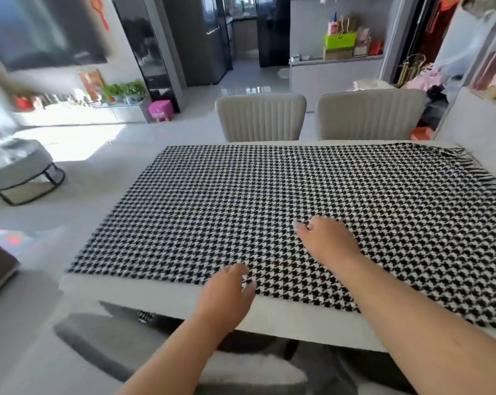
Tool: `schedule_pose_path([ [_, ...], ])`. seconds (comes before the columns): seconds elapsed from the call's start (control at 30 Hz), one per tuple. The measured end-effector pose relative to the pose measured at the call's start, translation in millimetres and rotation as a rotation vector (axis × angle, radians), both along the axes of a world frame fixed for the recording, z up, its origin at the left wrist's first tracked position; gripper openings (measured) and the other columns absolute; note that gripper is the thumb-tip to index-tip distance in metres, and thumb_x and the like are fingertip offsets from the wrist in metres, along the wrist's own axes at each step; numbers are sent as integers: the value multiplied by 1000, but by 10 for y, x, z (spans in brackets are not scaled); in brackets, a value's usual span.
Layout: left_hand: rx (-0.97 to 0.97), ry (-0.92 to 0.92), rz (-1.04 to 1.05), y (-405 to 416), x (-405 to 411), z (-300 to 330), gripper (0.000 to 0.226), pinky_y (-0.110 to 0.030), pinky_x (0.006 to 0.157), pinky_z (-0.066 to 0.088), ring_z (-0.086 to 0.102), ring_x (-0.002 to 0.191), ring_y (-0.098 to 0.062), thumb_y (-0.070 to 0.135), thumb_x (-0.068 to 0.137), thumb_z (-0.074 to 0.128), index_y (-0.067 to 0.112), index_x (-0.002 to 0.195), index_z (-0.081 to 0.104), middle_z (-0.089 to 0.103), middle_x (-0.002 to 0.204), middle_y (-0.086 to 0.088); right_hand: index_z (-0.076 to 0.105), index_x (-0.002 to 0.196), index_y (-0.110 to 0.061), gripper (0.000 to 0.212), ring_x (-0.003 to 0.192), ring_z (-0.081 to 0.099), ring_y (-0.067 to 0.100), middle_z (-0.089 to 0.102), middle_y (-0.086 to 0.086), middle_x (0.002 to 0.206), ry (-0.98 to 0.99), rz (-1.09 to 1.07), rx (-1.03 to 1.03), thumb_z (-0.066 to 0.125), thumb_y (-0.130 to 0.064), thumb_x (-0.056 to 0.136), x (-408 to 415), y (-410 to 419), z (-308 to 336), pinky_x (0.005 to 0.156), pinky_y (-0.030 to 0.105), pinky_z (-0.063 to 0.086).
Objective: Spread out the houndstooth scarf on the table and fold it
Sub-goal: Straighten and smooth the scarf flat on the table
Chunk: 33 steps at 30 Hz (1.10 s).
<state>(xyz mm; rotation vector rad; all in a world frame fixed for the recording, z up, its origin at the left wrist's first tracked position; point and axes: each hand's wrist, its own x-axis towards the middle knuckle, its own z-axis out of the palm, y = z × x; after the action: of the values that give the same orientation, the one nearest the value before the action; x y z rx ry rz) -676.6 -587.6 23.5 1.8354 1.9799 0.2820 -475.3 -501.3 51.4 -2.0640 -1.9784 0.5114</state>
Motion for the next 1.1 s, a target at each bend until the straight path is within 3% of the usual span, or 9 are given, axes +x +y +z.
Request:
schedule_pose_path([
  [0.13,78,-33,102,-399,-806,232,35,-34,91,51,58,101,-14,41,96,46,24,127,50,60,115,5,61,90,-14,50,70,63,20,64,1,78,225,123,39,37,-58,94,-1025,-297,246,66,31,51],
  [0.33,141,-24,331,-895,-2045,518,30,-27,81,45,54,93,-9,41,96,47,28,123,52,61,113,8,61,99,-14,46,78,62,19,66,2,83,340,249,19,39,-54,95,-2296,-675,378,74,35,52],
  [0.43,125,-24,451,-1147,-2617,555,26,-31,85,48,57,96,-13,42,95,48,33,118,53,60,109,9,59,103,-15,46,76,60,16,62,-2,79,365,282,12,37,-54,96,-2775,-774,388,68,31,49],
  [0.6,90,-41,597,-1455,-3348,486,25,-29,75,43,56,91,-12,44,94,48,31,114,52,60,101,11,58,107,-16,45,73,61,16,65,1,78,390,342,-10,38,-54,96,-3424,-771,390,67,32,48],
  [0.77,66,-53,640,-1497,-3963,367,28,-29,74,44,57,88,-11,45,94,49,30,117,53,60,98,11,58,102,-16,45,65,56,13,61,-2,72,374,395,-11,37,-55,96,-4099,-652,333,57,29,42],
  [0.93,28,-57,642,-1225,-4624,253,26,-30,78,48,58,90,-11,47,93,48,32,115,53,59,97,13,59,98,-18,43,64,57,14,62,-2,71,367,426,-26,38,-55,95,-4917,-346,270,58,29,43],
  [1.1,-55,-35,537,-666,-5324,132,27,-29,77,49,59,88,-8,52,93,45,35,114,50,59,97,16,60,102,-15,44,80,59,16,65,-1,87,371,417,-3,40,-53,95,-5685,43,193,66,31,44],
])
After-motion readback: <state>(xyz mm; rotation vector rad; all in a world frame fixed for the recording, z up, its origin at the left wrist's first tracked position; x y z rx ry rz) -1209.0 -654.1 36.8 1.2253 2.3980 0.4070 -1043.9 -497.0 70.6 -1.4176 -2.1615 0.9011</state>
